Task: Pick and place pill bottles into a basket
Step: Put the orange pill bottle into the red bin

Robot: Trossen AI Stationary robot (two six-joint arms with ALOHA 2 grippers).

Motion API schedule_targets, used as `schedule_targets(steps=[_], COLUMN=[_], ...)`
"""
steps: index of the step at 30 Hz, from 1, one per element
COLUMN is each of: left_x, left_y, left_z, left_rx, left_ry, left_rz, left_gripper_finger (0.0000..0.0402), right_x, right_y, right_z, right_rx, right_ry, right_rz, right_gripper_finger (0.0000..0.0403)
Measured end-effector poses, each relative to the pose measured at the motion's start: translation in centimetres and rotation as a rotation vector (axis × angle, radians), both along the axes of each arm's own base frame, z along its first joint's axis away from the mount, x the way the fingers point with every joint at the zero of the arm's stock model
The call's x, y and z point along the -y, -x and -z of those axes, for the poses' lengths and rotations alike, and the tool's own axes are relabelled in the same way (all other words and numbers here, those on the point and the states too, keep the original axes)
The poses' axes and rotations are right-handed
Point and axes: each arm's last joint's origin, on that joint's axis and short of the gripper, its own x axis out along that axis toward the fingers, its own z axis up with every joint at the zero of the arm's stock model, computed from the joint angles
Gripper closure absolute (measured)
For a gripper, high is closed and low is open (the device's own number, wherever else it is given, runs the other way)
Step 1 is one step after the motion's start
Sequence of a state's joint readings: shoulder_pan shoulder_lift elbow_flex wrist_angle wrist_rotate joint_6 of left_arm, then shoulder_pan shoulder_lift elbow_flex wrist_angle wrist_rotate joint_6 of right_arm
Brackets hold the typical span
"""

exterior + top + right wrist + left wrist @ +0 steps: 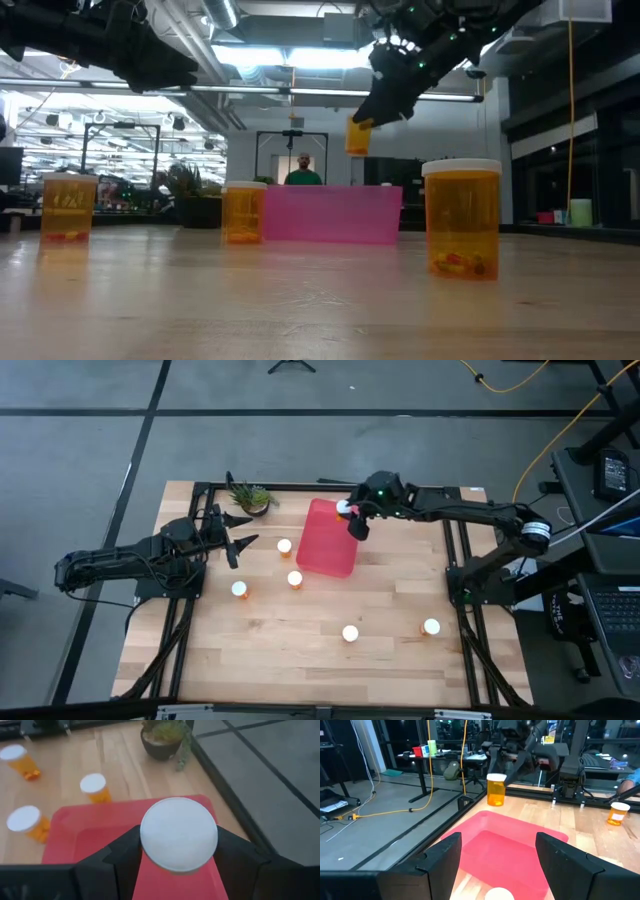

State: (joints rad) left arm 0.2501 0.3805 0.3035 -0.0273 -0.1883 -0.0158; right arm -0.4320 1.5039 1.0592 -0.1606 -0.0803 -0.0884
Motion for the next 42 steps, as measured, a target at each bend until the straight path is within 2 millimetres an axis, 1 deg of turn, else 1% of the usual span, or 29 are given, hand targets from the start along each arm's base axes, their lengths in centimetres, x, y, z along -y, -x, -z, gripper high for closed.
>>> schedule_targets(steps=[10,15,19,22,26,29,34,39,42], left_x=[0.0,0.1,0.1,0.1,0.2,0.3,0.3,0.3,0.3], left_y=[0.0,0.0,0.0,0.0,-0.1,-0.1,-0.1,-0.1,-0.1], left_z=[0.0,0.0,0.0,0.0,0.0,0.0,0.0,0.1,0.1], left_rx=[-0.001,0.0,0.001,0.0,0.003,0.003,0.007,0.007,0.005], left_ry=[-0.003,0.0,0.002,0.002,0.01,0.012,0.026,0.036,0.038], left_rz=[0.002,0.025,0.037,0.041,0.085,0.113,0.11,0.109,0.109], left_gripper_finger=[0.0151,0.0151,0.0151,0.0151,0.0151,0.0151,0.0151,0.0151,0.0151], right_x=[1.2,2.1,3.0,3.5,3.8,3.8,3.6,3.1,3.1], right_y=[-2.1,-2.5,-2.5,-2.4,-2.2,-2.2,-2.2,-1.3,-1.2], right_z=[4.9,6.9,7.6,7.7,7.7,7.7,7.8,9.6,9.7], right_rx=[-0.109,-0.147,-0.147,-0.137,-0.13,-0.13,-0.129,-0.099,-0.052], right_ry=[-0.049,-0.074,-0.074,-0.075,-0.086,-0.089,-0.09,-0.111,-0.094], right_rz=[0.005,0.027,0.056,0.075,0.093,0.096,0.093,0.119,0.121], right_gripper_finger=[0.0183,0.0183,0.0182,0.0182,0.0182,0.0182,0.0182,0.0182,0.0182])
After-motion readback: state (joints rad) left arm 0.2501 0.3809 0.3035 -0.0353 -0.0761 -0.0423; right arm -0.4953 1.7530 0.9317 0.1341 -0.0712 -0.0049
